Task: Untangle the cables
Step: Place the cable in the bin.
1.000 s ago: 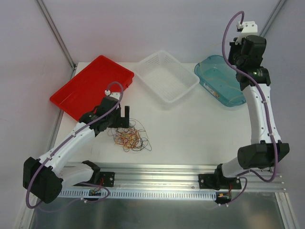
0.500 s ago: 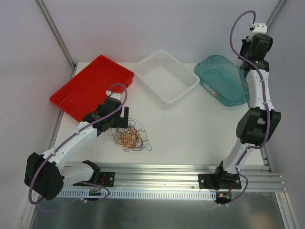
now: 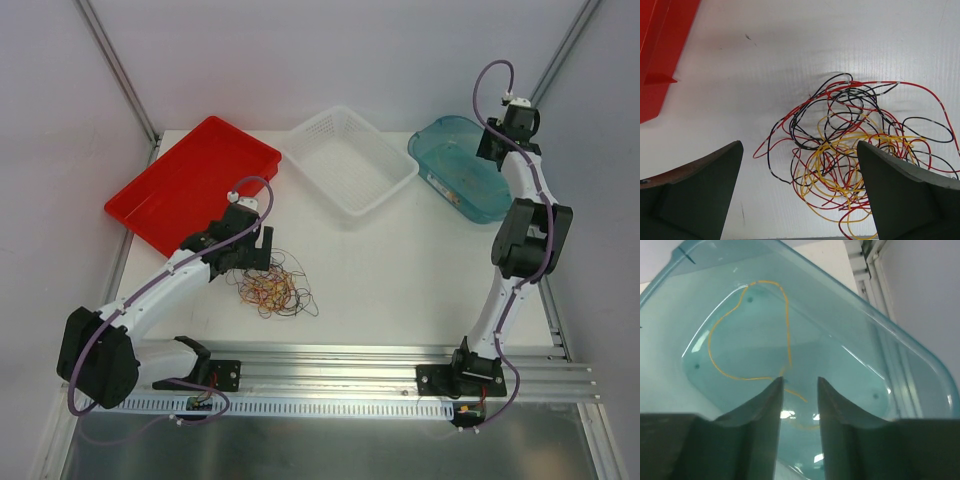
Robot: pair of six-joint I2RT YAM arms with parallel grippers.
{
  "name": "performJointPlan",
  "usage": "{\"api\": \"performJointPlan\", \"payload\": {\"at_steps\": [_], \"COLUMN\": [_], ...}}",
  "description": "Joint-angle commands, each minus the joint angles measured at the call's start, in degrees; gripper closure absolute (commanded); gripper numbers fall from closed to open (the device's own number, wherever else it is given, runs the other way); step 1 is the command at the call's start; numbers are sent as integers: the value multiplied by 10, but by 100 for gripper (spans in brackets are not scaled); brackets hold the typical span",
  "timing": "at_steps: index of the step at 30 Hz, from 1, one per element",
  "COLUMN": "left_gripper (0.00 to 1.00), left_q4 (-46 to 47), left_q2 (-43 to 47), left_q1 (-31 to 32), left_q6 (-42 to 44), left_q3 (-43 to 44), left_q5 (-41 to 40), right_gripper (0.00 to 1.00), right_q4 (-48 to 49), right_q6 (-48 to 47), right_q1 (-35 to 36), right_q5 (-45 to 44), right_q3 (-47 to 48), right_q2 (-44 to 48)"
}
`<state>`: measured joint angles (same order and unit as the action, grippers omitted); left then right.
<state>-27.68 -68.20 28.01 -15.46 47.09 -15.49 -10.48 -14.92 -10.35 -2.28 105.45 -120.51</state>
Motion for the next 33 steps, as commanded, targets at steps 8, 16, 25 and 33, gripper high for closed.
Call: {"api": "performJointPlan", "payload": {"at_steps": [8, 16, 25, 33], "left_gripper": [1, 1, 1, 4], "left_q4": [6, 1, -11, -19], "left_q2": [12, 45, 80, 97], "left_q1": [-4, -3, -4, -4], "left_q6": [4, -13, -76, -191], "left_q3": [20, 19, -2, -53], "left_q5": [28, 44, 84, 143], "right_gripper": [36, 27, 18, 18], "right_q4": [-69, -114, -172, -137], "right_q6": [35, 82, 137, 202], "right_q1": [5, 66, 249, 455], "right_q5": [18, 18, 7, 12], "right_q3": [-1, -154, -322, -451], "right_q2": [89, 288, 475, 545]}}
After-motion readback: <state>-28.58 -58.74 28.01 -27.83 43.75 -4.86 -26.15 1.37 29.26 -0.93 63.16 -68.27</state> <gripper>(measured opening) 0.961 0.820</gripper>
